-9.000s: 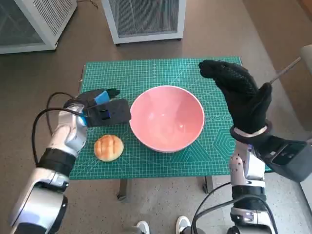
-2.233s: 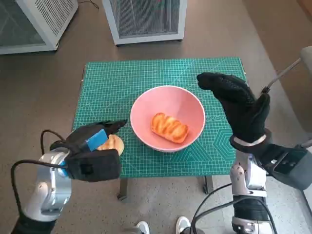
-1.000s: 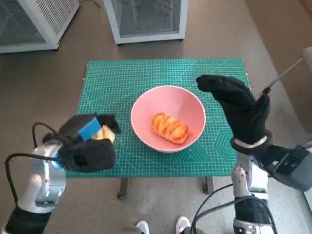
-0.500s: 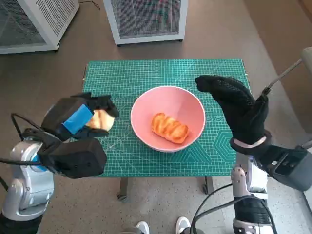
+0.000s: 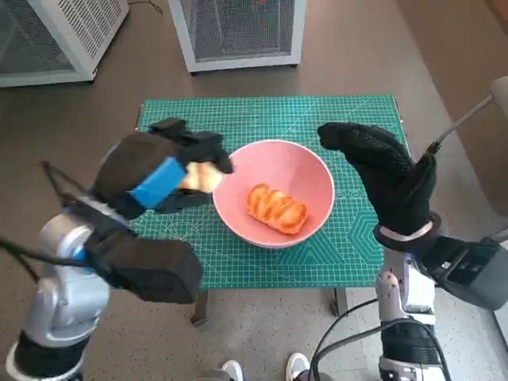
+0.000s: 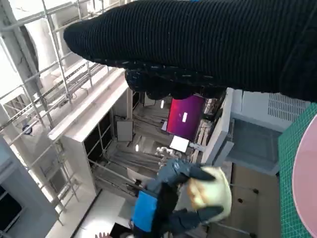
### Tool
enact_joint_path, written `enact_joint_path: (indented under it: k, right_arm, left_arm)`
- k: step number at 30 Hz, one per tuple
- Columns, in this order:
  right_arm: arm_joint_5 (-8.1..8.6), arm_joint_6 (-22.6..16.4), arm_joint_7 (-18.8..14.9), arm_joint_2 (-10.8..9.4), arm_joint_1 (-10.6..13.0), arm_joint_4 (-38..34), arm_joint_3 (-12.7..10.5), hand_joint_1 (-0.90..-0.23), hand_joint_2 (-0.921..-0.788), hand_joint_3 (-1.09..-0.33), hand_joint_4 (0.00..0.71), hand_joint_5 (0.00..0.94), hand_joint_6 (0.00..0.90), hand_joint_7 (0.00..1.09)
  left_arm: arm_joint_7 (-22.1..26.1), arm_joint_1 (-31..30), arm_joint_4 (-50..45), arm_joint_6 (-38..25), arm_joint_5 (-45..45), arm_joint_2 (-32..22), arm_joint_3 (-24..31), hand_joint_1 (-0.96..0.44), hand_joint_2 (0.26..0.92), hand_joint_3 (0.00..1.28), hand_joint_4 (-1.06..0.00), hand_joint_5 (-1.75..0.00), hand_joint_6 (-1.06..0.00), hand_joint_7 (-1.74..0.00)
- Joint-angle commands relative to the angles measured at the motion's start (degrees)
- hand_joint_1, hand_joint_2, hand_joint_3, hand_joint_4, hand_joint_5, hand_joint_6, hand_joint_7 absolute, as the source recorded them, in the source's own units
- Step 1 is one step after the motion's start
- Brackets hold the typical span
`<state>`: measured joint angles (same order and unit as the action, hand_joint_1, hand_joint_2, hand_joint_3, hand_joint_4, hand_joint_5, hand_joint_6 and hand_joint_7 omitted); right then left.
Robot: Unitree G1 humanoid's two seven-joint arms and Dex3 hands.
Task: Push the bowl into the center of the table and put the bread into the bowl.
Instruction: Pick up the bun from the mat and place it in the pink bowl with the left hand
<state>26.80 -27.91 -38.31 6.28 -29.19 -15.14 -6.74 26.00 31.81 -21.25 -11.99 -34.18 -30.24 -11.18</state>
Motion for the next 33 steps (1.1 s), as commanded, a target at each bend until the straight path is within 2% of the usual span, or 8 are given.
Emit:
enact_joint_path:
  k: [1,9,12,13,14,17,19,33]
  right_arm:
    - [0.05,0.9,-0.4,0.1,1.2,0.1,-0.1,-0.473,-0.921,-0.493,0.384,0.013,-0.001,0.71]
    - [0.25,1.1,-0.5,0.3,1.9,0.6,-0.3,-0.472,-0.921,-0.49,0.385,0.014,-0.001,0.71]
    - [0.41,1.3,-0.4,0.4,2.2,1.0,-0.4,-0.472,-0.921,-0.488,0.386,0.014,-0.001,0.71]
    - [0.46,1.4,-0.4,0.4,2.2,1.1,-0.4,-0.472,-0.921,-0.488,0.386,0.014,-0.001,0.71]
    - [0.51,1.4,-0.4,0.4,2.3,1.1,-0.5,-0.472,-0.921,-0.487,0.386,0.015,-0.001,0.71]
    - [0.63,1.6,-0.4,0.5,2.5,1.5,-0.6,-0.47,-0.921,-0.484,0.387,0.015,-0.001,0.71]
    - [0.64,1.8,-0.3,0.4,2.7,1.8,-0.6,-0.469,-0.921,-0.485,0.387,0.015,-0.001,0.72]
    - [0.14,2.2,0.2,0.1,2.6,2.0,-0.7,-0.472,-0.921,-0.482,0.397,0.02,-0.001,0.73]
  left_arm:
    - [-1.5,1.6,4.1,3.8,-0.1,1.7,-2.6,0.0,0.903,0.04,-0.8,-1.03,-0.66,-1.15]
    - [-4.9,3.3,15.3,13.6,2.7,5.0,-5.3,0.0,0.919,0.07,-0.75,-1.12,-0.57,-1.2]
    - [-5.2,3.2,18.5,16.1,3.3,5.8,-5.9,0.0,0.92,0.19,-0.58,-1.27,-0.46,-1.34]
    - [-5.2,3.1,19.2,16.6,3.3,5.9,-6.0,-0.03,0.906,0.21,-0.48,-1.15,-0.4,-1.25]
    - [-5.0,2.9,19.6,16.7,3.0,5.7,-6.2,-0.07,0.897,0.18,-0.44,-0.85,-0.39,-0.99]
    - [-4.2,2.6,20.3,16.7,2.0,5.2,-6.7,-0.19,0.906,0.08,-0.33,-0.29,-0.32,-0.5]
    - [-3.6,2.6,20.2,16.5,1.2,4.7,-7.0,-0.26,0.911,0.05,-0.28,-0.12,-0.28,-0.33]
    - [-4.1,1.0,18.3,15.7,-0.5,4.2,-5.9,-0.38,0.917,0.02,-0.17,0.0,-0.22,-0.15]
